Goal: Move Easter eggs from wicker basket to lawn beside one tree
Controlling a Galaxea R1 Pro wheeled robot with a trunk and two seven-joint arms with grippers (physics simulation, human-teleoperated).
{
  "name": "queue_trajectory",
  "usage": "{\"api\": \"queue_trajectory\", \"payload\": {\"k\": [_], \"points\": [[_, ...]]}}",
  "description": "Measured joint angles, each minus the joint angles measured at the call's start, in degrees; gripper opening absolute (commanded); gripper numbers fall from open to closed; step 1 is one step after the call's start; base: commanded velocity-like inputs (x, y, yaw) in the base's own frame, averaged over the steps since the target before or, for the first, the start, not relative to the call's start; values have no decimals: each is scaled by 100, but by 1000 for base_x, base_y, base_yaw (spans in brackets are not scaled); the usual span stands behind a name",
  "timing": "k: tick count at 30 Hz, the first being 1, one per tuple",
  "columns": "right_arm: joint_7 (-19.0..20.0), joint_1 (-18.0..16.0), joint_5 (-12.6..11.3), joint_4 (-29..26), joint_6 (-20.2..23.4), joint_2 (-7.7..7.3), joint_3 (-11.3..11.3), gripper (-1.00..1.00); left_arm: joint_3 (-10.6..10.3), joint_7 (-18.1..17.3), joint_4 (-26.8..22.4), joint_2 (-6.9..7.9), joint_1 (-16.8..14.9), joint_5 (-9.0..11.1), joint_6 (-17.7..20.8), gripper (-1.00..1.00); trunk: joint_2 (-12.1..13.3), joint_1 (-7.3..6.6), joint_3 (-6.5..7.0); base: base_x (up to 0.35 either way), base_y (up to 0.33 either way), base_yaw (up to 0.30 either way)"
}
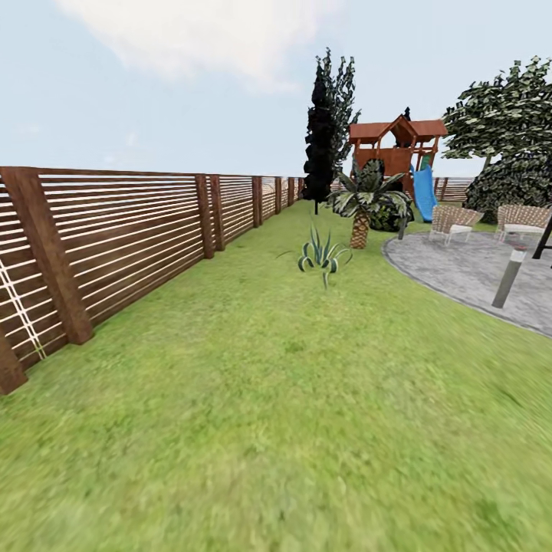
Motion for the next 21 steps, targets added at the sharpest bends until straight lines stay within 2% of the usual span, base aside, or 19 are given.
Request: {"api": "queue_trajectory", "payload": {"k": [11, 21], "points": [[11, 1, -2, 0, -13, -24, -9, 100, -5, 0, 67, -36, 0, -16, 0, 100, 0, 0, 0, 251, 204, 0], [16, 1, -2, 5, -14, -26, -14, 100, 2, 0, 69, 11, 0, -23, 0, 100, 0, 0, 0, 274, 193, 0]]}}
